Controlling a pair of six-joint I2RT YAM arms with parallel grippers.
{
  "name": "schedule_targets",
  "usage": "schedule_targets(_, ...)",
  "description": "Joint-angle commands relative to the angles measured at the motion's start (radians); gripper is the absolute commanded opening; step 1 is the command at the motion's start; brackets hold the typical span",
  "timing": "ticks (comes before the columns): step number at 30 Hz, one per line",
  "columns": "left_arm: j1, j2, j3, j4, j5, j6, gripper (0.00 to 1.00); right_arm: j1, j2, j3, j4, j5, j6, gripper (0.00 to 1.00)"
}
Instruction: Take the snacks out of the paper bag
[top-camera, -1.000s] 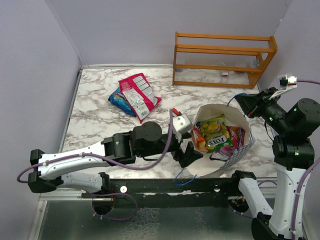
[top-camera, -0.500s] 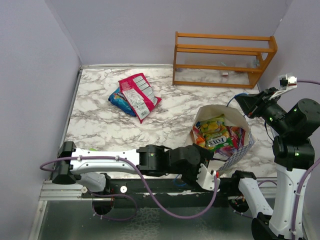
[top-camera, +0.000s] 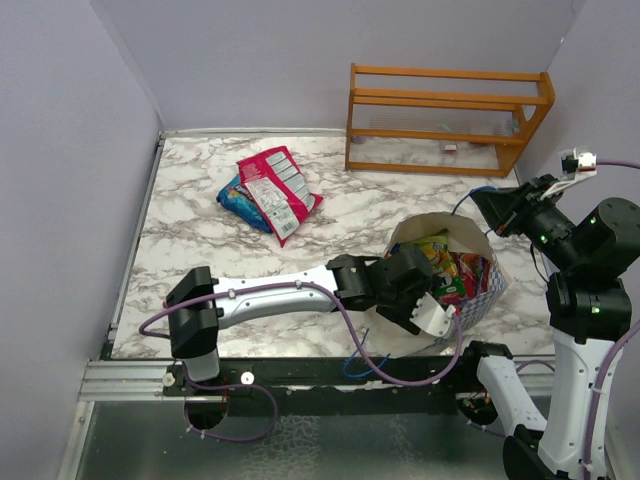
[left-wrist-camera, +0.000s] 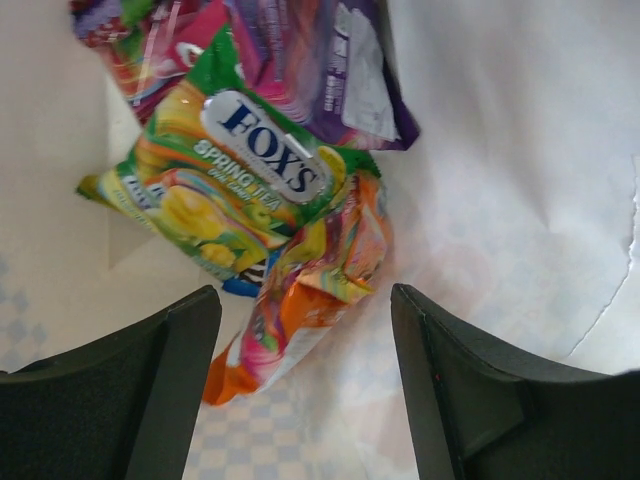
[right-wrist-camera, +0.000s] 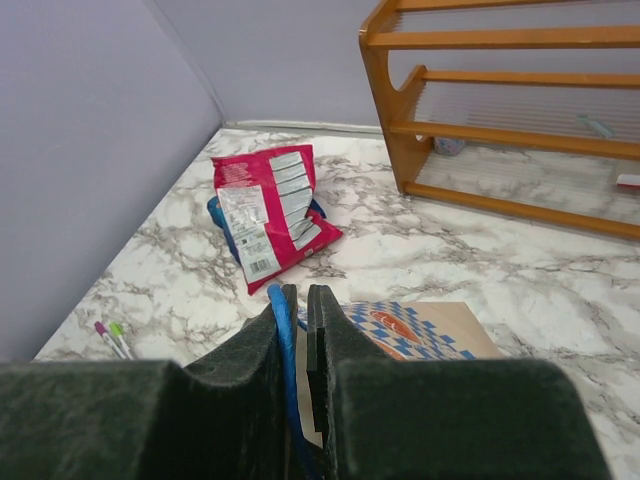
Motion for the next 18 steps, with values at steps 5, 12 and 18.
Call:
schedule_targets(5,0.019,0.084,-0.010,0.015,0.040,0.009,0.73,0.008,-0.004,0.029,0.003,-0.024,-0.002,0.11)
schedule_targets(12,0.034,0.122,-0.022,0.089,-0.091,0.029,0.60,0.008,-0.004,0.032,0.001,-0.025,-0.002,0.11)
schedule_targets(18,0.037,0.150,0.001,0.068,-0.117,0.037,0.50,0.008,-0.008,0.032,0.001,-0.021,-0.002,0.11)
